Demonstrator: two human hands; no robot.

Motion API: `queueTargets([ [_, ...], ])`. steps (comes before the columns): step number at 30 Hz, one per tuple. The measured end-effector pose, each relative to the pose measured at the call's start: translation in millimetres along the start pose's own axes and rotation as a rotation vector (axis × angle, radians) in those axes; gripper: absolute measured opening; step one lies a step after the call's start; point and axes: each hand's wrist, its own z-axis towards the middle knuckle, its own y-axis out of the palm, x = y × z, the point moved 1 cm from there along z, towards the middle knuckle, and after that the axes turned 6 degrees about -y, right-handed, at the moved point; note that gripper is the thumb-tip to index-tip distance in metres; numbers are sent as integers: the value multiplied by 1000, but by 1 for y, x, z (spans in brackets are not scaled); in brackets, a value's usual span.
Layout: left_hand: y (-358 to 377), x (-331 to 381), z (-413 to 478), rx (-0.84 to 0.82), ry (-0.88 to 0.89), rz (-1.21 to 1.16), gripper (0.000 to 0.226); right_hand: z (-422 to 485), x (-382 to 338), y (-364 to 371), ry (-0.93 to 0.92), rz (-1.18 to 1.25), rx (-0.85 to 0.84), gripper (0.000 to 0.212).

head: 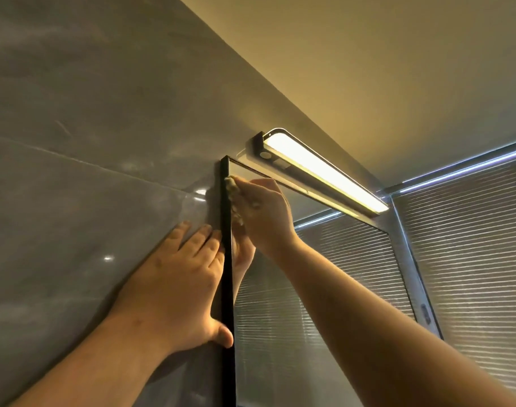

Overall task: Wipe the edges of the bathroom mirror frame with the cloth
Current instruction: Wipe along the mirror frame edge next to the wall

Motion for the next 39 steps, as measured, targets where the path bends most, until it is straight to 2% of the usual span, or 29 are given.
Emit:
queueTargets([
  [9,8,-5,3,53,-17,-32,129,-33,-3,-14,-1,-50,-63,23],
  [13,17,-8,5,24,-32,-54,132,-41,-12,-23,3,-79,-139,25],
  [17,20,-8,8,45,-65,-102,137,-58,-20,-38,-59,-101,-194,22],
  [21,54,-14,18,118,-114,-47,119,-95,-24,-52,-101,-48,-247,33],
  [25,92,-27,24,162,-38,-161,96,-140,-22,-56,-144,-11,-293,31],
  [29,56,-15,21,198,-45,-94,117,-158,-24,-62,-91,2,-427,41],
  [31,51,-19,21,192,5,-141,119,-156,-28,-64,-13,-20,-481,50],
  [34,49,-19,22,152,17,-244,101,-156,-39,-73,70,-41,-464,38],
  [39,29,-18,15,105,32,-169,72,-172,-47,-97,130,-119,-379,33],
])
